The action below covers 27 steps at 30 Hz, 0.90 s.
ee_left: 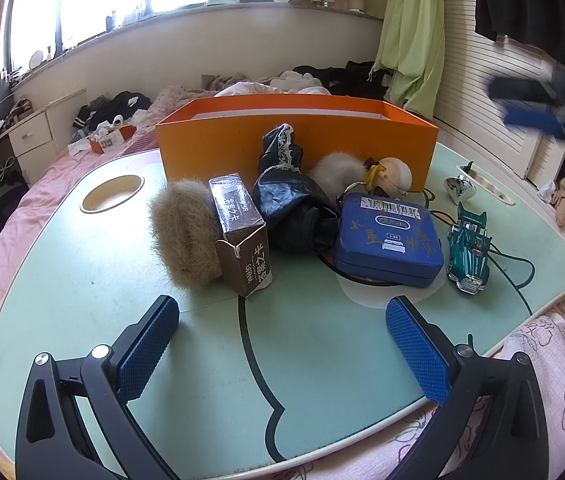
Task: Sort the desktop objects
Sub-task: 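Reach into the box and grasp the clear plastic bag with the right gripper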
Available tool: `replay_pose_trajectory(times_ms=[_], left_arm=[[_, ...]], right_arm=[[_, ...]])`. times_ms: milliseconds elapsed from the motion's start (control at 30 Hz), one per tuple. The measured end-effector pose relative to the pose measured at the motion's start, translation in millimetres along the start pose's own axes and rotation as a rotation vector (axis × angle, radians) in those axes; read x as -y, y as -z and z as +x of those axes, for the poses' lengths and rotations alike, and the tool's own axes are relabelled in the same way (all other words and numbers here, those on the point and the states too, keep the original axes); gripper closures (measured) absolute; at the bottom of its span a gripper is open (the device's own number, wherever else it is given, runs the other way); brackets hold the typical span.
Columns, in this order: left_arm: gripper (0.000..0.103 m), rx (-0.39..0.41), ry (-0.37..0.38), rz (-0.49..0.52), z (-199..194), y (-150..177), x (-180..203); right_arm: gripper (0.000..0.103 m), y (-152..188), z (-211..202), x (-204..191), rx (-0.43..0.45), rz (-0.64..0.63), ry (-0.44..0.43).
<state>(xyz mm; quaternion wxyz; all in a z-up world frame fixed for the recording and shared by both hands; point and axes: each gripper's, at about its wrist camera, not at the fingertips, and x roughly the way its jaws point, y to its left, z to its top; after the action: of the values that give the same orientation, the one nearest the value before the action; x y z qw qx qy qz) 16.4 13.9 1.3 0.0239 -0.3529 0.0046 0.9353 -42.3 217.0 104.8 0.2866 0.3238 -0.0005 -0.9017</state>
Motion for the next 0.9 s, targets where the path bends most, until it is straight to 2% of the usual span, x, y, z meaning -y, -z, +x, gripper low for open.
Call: replay_pose_trajectory(times_ms=[67, 133, 200, 267, 400, 633, 767, 800, 900], left_arm=[[0.0, 0.0, 0.0, 0.0, 0.2, -0.1, -0.5], [0.0, 0.0, 0.001, 0.0, 0.8, -1.7, 0.5], [0.0, 0.001, 0.001, 0.001, 0.8, -1.6, 0.6], [0.0, 0.001, 0.002, 0.001, 1.5, -2.6, 1.1], [0.0, 0.002, 0.002, 0.002, 2.0, -3.3, 1.7], [0.0, 0.003, 0.004, 0.002, 2.6, -4.4, 2.4], [0.0, 0.006, 0.005, 0.005, 4.0, -5.1, 2.2], [0.0, 0.007, 0.005, 0.005, 4.4, -5.5, 2.9], [0.0, 0.007, 0.005, 0.005, 5.2, -5.9, 3.8]], right_arm=[[0.041, -24.0, 10.6, -4.7, -0.03, -0.013, -0.003], [0.057, -49.2, 28.8, -6.7, -0.076, -0.013, 0.012], [0.064, -67.8, 51.7, -5.9, -0.131, -0.012, 0.038], [0.064, -80.0, 80.7, -6.9, -0.212, -0.032, 0.077], [0.064, -82.8, 135.0, -5.8, -0.369, -0.078, 0.177], [0.064, -72.4, 206.3, 1.1, -0.52, -0.219, 0.42], [0.067, -61.1, 231.2, 6.5, -0.591, -0.26, 0.459], [0.073, -59.9, 232.3, 5.4, -0.592, -0.271, 0.456], [0.074, -62.6, 229.2, 5.6, -0.589, -0.273, 0.435]])
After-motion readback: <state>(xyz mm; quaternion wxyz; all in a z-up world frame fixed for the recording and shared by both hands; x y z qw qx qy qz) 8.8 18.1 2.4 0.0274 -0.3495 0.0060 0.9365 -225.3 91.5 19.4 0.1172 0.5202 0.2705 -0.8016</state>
